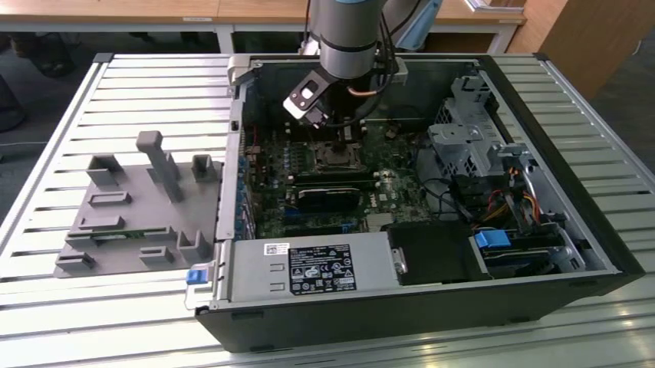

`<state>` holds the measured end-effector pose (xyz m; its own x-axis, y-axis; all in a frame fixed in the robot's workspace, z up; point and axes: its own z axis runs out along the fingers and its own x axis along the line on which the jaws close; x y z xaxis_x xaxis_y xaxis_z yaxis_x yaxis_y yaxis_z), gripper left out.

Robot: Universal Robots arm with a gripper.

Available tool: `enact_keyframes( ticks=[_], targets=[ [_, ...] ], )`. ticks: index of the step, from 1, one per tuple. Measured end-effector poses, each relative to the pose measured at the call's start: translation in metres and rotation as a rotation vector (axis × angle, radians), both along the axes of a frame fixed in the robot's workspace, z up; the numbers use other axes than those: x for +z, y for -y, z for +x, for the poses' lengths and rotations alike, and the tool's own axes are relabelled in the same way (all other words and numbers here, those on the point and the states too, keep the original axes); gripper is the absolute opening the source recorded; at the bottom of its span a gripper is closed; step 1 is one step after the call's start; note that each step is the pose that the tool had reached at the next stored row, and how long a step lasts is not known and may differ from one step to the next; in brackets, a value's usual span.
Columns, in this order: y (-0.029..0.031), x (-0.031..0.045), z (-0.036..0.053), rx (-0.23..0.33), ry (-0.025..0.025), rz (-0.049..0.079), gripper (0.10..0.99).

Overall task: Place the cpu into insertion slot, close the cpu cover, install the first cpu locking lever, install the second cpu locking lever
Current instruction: 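Close the cpu cover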

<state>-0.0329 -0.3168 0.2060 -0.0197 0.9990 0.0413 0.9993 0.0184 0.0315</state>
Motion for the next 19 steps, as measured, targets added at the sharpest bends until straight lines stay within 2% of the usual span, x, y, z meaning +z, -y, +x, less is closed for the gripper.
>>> enact_keyframes(
  ticks=[14, 19],
  targets=[
    [0.0, 0.0001, -0.0006, 0.0, 0.0003, 0.0, 0.106],
    [0.0, 0.0, -0.0097, 0.0, 0.0004, 0.0, 0.106]
  ],
)
